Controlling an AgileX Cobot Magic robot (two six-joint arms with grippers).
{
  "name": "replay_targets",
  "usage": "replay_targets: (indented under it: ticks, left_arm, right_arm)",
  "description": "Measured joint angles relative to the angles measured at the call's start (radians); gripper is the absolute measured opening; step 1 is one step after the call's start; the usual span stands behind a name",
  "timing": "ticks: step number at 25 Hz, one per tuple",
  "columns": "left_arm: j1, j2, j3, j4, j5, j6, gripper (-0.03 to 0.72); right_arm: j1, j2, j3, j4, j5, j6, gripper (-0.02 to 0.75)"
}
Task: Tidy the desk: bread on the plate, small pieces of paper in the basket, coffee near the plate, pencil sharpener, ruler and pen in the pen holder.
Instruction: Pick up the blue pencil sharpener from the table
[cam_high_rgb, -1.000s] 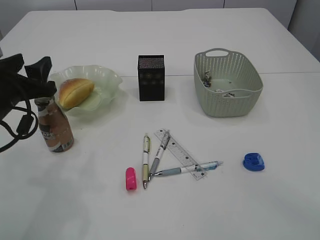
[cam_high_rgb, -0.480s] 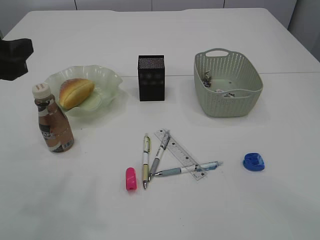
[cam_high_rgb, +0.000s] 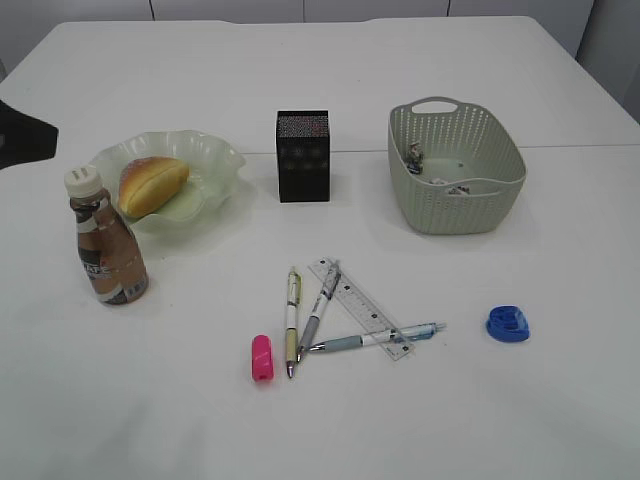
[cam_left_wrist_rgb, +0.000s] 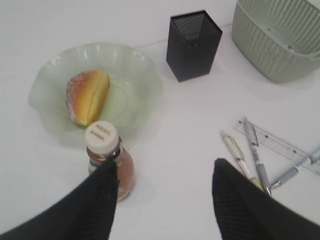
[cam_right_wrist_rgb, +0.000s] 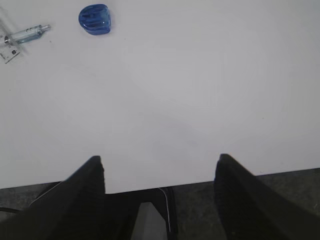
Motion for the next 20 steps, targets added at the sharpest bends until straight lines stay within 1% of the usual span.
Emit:
replay_targets:
  ticks: [5,10,14,20]
  left_arm:
    - [0.000,0.000,-0.092,0.004,0.229,0.000,0.433]
    - [0.000,0.000,-0.163,0.005,0.403,-0.008,0.433]
    - [0.000,0.000,-0.194,0.009,0.498,-0.013,0.433]
    - [0.000,-0.002,-0.214,0.012,0.620,-0.037,0.433]
  right_arm:
    - [0.000,0.000,0.000,0.013,0.005,0.000,0.536]
    - [0.000,0.034,0.000,0.019,0.011,0.002,0.536]
    - [0.000,0.076,-0.008,0.053,0.020,0.002,0.536]
    - [0.000,0.164,-0.067,0.127,0.018,-0.017,0.536]
